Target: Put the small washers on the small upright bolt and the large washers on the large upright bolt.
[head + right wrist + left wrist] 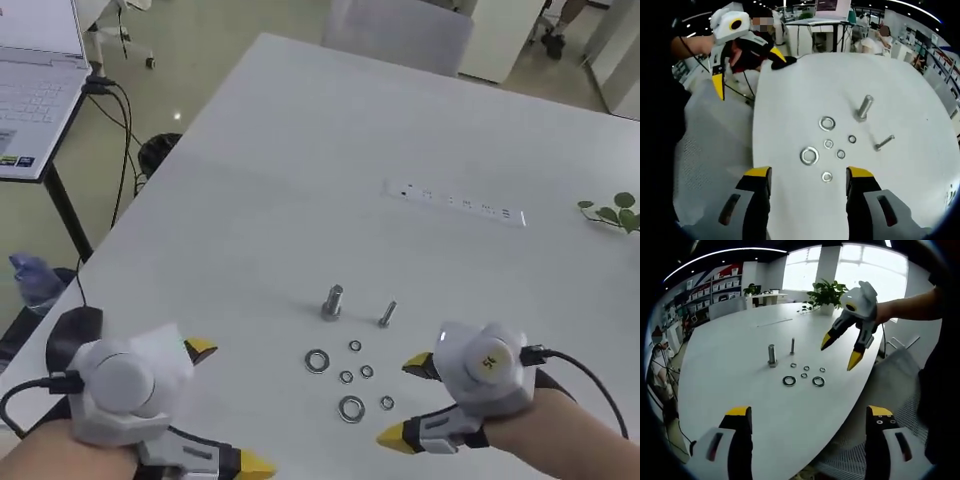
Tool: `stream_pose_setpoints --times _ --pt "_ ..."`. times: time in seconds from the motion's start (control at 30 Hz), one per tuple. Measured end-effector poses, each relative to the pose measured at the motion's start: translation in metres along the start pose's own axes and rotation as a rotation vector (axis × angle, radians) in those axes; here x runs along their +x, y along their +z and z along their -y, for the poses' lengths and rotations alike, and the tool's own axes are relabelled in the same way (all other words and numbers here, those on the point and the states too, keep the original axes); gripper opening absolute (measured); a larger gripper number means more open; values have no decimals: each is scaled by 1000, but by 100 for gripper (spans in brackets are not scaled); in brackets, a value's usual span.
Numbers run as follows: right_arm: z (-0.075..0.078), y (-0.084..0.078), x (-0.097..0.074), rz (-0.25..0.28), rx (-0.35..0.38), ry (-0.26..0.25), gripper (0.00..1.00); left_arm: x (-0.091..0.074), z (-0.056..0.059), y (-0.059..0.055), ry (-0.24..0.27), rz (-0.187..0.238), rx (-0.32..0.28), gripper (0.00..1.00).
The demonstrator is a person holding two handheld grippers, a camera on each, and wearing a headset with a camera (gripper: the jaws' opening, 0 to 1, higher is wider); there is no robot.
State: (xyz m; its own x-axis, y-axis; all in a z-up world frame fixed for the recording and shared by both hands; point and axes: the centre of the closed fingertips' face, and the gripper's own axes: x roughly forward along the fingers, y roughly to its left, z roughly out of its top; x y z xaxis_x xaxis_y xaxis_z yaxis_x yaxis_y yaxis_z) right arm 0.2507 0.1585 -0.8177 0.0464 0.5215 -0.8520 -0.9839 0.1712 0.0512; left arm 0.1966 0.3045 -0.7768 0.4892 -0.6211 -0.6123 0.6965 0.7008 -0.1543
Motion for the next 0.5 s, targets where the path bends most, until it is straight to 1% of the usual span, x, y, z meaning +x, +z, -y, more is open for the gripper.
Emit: stream_pose_setpoints --times 0.07,0.23,0.3,0.4,0.43,0.5 --pt "1 0 4 -17 -26 -5 60 0 -1 -2 -6 -5 1 94" --pt "1 4 18 -43 -58 -9 54 -2 -2 -4 -15 -14 20 94" --pt "-1 4 26 -59 -74 -6 54 -4 -3 -4 -18 -13 22 94" --pt "-3 4 35 -65 -84 -6 54 -5 -5 -5 -25 -15 21 93" --pt "-4 3 37 -80 -102 -3 54 -5 -5 -6 -28 -18 24 93" --pt "-4 1 42 -95 -113 -1 52 -5 -6 -7 -28 -20 30 93"
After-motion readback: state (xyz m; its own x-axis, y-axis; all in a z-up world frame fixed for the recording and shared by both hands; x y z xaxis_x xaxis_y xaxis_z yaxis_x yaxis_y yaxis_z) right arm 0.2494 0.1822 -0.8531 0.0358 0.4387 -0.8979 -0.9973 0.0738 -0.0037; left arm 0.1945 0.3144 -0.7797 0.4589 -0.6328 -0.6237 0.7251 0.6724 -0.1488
